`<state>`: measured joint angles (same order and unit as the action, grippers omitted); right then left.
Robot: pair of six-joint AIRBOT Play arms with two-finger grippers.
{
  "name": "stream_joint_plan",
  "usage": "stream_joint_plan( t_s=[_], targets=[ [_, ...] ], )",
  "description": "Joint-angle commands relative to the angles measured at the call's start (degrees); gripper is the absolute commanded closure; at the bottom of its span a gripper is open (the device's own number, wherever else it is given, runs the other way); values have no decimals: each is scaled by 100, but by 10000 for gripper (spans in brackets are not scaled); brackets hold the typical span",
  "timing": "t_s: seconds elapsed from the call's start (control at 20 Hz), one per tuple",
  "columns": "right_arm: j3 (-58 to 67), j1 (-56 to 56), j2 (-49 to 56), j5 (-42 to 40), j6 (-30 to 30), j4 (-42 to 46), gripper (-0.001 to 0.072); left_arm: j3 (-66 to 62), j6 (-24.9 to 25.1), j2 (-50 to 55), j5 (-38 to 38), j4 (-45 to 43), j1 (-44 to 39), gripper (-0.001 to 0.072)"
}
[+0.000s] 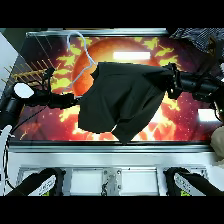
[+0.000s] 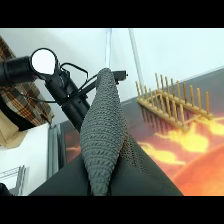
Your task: Fold the clothes and pants, and hang the long-sleeved shirts on hangers.
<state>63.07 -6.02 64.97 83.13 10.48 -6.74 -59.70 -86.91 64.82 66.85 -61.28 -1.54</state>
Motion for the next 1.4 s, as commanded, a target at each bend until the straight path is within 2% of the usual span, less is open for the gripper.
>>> stream_joint_plan(
  t_s=[0.0, 0.2, 0.5, 0.65, 0.85, 1.05, 1.35],
  targets=[
    [-2, 4, -70, 15, 66, -101, 698, -4, -4, 2, -33, -55, 44, 691],
    [-2, 4, -72, 286, 302, 83, 698, -7, -7, 2, -103, -46, 337, 691],
    [-4, 4, -101, 308, 409, 1145, 698, -7, -2, 2, -83, -11, 621, 691],
    [-33, 2, -98, 407, 345, 1478, 698, -9, 2, 0, -55, -9, 616, 690],
    [-564, 2, -98, 393, -105, 1416, 698, -466, 20, 0, 350, -26, 562, 691],
    [-1615, -2, -98, 162, -1034, 192, 698, -1412, 52, -39, 949, -76, 227, 691],
    [-2887, 7, -42, -63, -2286, -1333, 698, -2159, -15, -629, 1016, -87, -564, 691]
  ],
)
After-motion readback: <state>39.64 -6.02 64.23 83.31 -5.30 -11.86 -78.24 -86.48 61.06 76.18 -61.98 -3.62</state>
